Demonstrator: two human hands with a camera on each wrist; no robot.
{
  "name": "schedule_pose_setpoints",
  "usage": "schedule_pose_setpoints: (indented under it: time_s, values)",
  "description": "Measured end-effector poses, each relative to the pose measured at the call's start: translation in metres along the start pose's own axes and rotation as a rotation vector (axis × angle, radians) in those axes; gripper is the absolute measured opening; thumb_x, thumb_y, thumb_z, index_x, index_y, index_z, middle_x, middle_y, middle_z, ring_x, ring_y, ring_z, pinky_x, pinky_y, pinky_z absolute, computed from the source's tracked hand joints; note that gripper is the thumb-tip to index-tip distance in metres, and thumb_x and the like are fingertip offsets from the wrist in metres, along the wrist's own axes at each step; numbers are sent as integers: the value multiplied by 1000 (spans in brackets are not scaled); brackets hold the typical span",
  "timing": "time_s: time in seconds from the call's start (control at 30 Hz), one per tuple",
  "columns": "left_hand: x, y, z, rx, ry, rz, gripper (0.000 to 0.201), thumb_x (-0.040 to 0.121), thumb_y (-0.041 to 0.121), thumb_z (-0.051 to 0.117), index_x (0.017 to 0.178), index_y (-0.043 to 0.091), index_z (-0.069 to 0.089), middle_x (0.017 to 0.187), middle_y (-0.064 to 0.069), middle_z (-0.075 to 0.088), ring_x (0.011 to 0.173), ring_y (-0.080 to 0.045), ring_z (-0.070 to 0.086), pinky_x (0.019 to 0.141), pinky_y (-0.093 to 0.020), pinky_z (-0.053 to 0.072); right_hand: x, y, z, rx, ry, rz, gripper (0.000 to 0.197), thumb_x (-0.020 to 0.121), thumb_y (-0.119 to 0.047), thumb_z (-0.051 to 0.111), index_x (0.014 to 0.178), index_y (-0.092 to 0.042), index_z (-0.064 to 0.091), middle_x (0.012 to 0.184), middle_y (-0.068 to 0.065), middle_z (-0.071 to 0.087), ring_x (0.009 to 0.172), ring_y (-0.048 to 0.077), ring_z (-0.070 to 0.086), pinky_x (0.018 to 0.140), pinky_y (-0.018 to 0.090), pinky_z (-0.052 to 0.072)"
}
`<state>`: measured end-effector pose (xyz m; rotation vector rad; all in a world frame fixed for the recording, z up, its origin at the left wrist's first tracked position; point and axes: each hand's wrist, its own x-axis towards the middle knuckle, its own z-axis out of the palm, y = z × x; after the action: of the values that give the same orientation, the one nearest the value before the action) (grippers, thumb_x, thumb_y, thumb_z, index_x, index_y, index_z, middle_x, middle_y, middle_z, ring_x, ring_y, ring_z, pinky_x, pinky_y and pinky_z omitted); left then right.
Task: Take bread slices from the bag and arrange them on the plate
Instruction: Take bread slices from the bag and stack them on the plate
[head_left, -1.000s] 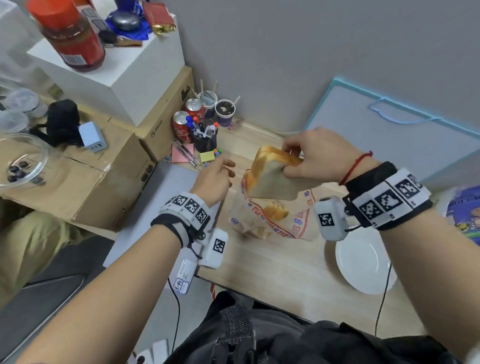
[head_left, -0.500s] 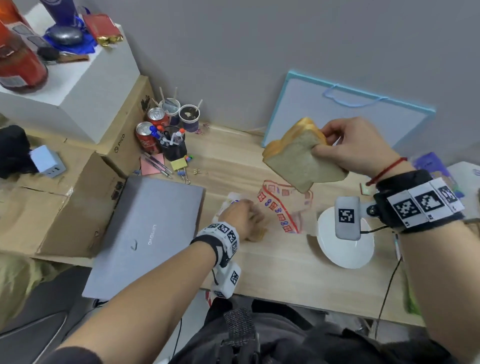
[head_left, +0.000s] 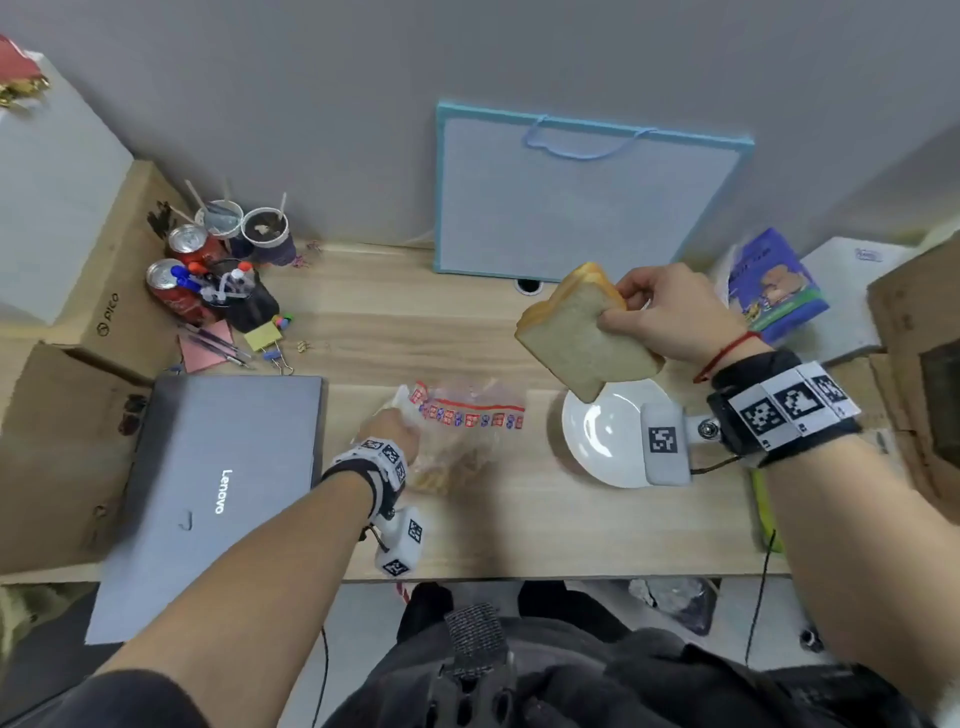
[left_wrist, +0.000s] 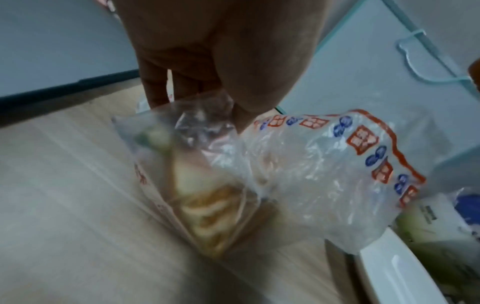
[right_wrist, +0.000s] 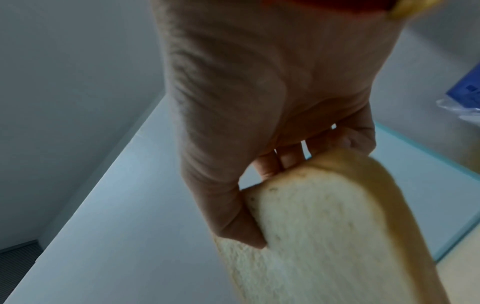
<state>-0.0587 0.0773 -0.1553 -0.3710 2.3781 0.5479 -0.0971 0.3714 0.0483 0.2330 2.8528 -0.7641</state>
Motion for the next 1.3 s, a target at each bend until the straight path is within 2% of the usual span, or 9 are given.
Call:
schedule_pose_setpoints:
  time_s: [0.13, 0.27, 0.37, 0.5, 0.63, 0.77, 0.93, 1.17, 1.3]
  values:
    - [-8, 41, 8, -138, 107, 8, 68, 75, 44, 68, 131, 17, 43, 128, -13, 53, 114, -33, 55, 91, -42, 50, 9, 42, -2, 63, -51, 19, 17, 69, -32, 73, 81, -20, 69, 64, -8, 59, 63, 9, 55, 58, 24, 43]
    - [-33, 127, 9, -378, 388, 231, 55, 81, 45, 62, 128, 19, 48, 128, -7, 51, 121, -25, 47, 103, -41, 41, 19, 80, -9, 80, -90, -34, 18, 67, -35, 73, 78, -22, 68, 68, -7, 62, 70, 14, 58, 61, 27, 44]
    - [-53, 191, 16, -752, 141, 266, 60, 83, 62, 55, 125, 19, 53, 128, 0, 59, 114, -15, 56, 104, -35, 42, 26, 106, -17, 129, -130, -50, 17, 66, -37, 73, 74, -23, 67, 67, -7, 62, 70, 13, 59, 62, 28, 45]
    - [-69, 234, 33, -1110, -327, 211, 90, 64, 89, 45, 132, 31, 52, 137, 9, 58, 127, -12, 53, 106, -42, 37, 34, 133, -27, 397, -237, -31, 22, 62, -39, 72, 70, -19, 66, 69, -3, 64, 68, 13, 58, 64, 30, 44]
    - [-65, 242, 45, -1257, -479, 209, 76, 76, 69, 58, 137, 25, 50, 135, -4, 62, 125, -23, 59, 101, -45, 49, 34, 156, -27, 664, -276, 57, 32, 78, -20, 71, 92, 8, 62, 80, 8, 57, 74, 17, 53, 64, 29, 41]
    - [-52, 240, 57, -1130, -376, 137, 58, 83, 42, 70, 132, 13, 53, 125, -6, 67, 113, -24, 64, 91, -40, 55, 31, 184, -1, 718, -366, 233, 36, 86, -24, 66, 116, -6, 63, 105, 8, 69, 90, 21, 65, 72, 32, 52]
    - [-26, 241, 82, -853, -189, 127, 58, 76, 38, 78, 122, 8, 57, 121, -12, 67, 107, -28, 67, 93, -48, 55, 23, 211, 47, 684, -440, 352, 40, 91, -26, 62, 127, -9, 55, 114, 7, 65, 89, 15, 64, 72, 34, 57]
    - [4, 247, 128, -592, -115, 144, 76, 75, 33, 75, 138, 11, 38, 131, -11, 59, 115, -28, 59, 99, -49, 50, 31, 253, 97, 521, -357, 407, 50, 89, -31, 63, 132, -9, 51, 128, 11, 63, 113, 29, 60, 99, 49, 49]
    - [12, 250, 144, -463, -68, 151, 69, 80, 29, 70, 139, 13, 37, 133, -10, 57, 117, -28, 57, 102, -39, 45, 38, 263, 114, 400, -295, 376, 54, 88, -32, 62, 132, -6, 46, 129, 16, 61, 116, 34, 58, 98, 48, 47]
